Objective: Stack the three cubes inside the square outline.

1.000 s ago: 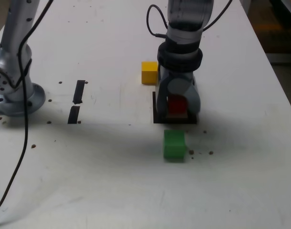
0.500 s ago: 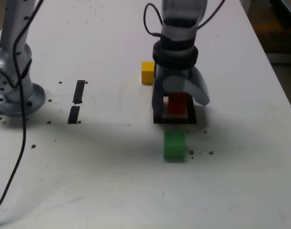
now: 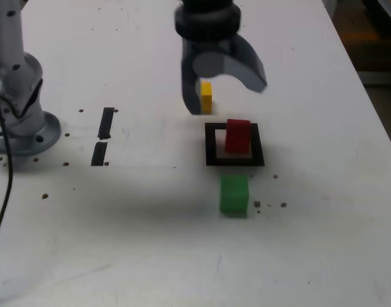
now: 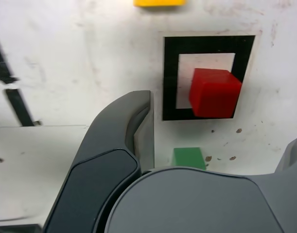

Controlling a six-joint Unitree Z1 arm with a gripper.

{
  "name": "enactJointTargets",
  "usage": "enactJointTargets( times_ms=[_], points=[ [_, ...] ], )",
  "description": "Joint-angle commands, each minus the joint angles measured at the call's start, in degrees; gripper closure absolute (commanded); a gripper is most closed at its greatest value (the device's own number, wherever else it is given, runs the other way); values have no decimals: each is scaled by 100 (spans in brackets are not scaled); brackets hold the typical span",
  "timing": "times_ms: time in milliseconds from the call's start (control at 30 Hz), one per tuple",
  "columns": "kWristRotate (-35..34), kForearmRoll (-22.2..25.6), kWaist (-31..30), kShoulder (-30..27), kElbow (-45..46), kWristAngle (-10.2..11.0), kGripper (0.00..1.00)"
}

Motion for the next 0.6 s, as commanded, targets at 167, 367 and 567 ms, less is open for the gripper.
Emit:
enactJointTargets(
  times_ms=[167,367,567],
  points=[
    [-32,343,254,-411,11,180,0],
    [157,502,614,-446,82,236,0],
    [397,654,957,-385,132,248,0]
  ],
)
